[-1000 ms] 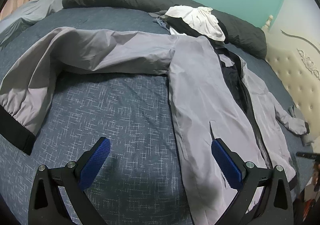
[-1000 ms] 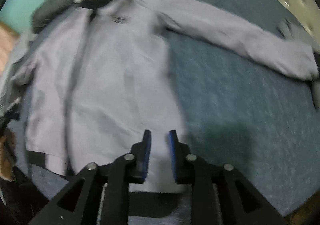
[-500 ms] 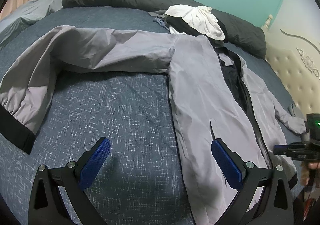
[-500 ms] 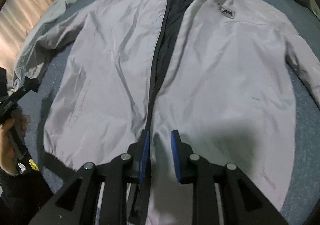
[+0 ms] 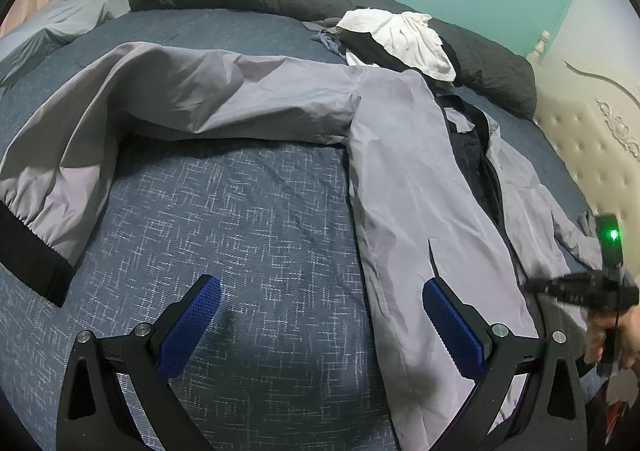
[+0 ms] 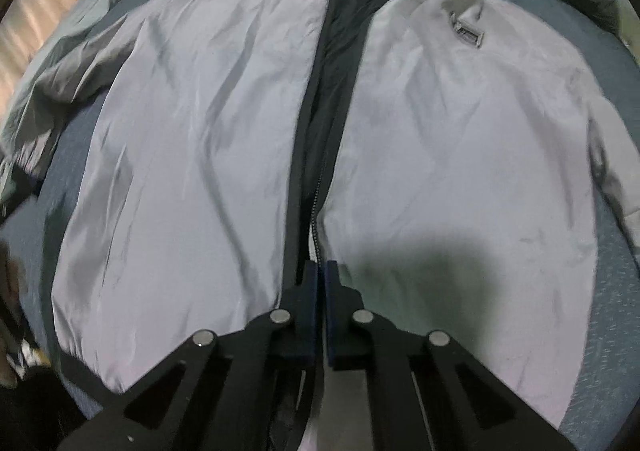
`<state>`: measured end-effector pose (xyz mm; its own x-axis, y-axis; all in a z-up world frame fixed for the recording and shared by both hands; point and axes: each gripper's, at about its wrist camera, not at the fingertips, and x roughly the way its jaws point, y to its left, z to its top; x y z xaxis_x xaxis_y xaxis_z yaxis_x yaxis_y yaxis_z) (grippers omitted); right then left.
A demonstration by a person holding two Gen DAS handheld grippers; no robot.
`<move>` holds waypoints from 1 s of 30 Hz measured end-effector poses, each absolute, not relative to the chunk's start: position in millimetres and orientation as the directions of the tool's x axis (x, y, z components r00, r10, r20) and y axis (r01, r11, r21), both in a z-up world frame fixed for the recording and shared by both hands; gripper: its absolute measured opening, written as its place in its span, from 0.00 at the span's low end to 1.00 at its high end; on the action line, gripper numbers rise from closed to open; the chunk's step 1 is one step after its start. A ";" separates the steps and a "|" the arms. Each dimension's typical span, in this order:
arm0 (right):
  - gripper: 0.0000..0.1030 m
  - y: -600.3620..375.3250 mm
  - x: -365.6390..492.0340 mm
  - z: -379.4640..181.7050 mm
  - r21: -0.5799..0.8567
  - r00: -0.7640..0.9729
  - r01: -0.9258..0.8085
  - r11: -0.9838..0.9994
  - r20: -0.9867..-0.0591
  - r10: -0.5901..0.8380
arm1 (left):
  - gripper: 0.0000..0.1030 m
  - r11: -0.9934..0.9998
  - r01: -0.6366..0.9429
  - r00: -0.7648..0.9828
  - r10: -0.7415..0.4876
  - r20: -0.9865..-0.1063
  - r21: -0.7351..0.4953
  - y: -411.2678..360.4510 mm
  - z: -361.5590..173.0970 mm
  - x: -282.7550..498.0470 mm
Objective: Fold clothes
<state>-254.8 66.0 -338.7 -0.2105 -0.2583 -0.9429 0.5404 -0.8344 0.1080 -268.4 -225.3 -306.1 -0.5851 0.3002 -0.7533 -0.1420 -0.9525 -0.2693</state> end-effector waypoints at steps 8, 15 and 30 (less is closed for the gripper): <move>0.02 41.2 -285.2 -347.5 0.049 -0.200 0.520 -0.853 -0.964 -0.178 | 1.00 -0.953 -0.139 -0.581 0.298 -0.758 -0.268 -227.1 -308.5 -270.1; 0.04 50.4 -274.3 -360.7 0.127 -0.113 0.551 -0.825 -0.968 -0.225 | 1.00 -0.954 -0.136 -0.583 0.295 -0.757 -0.267 -229.1 -308.1 -270.6; 0.10 80.5 -248.4 -353.1 0.215 -0.107 0.557 -0.802 -0.939 -0.326 | 1.00 -0.954 -0.150 -0.584 0.297 -0.755 -0.258 -222.6 -305.0 -268.4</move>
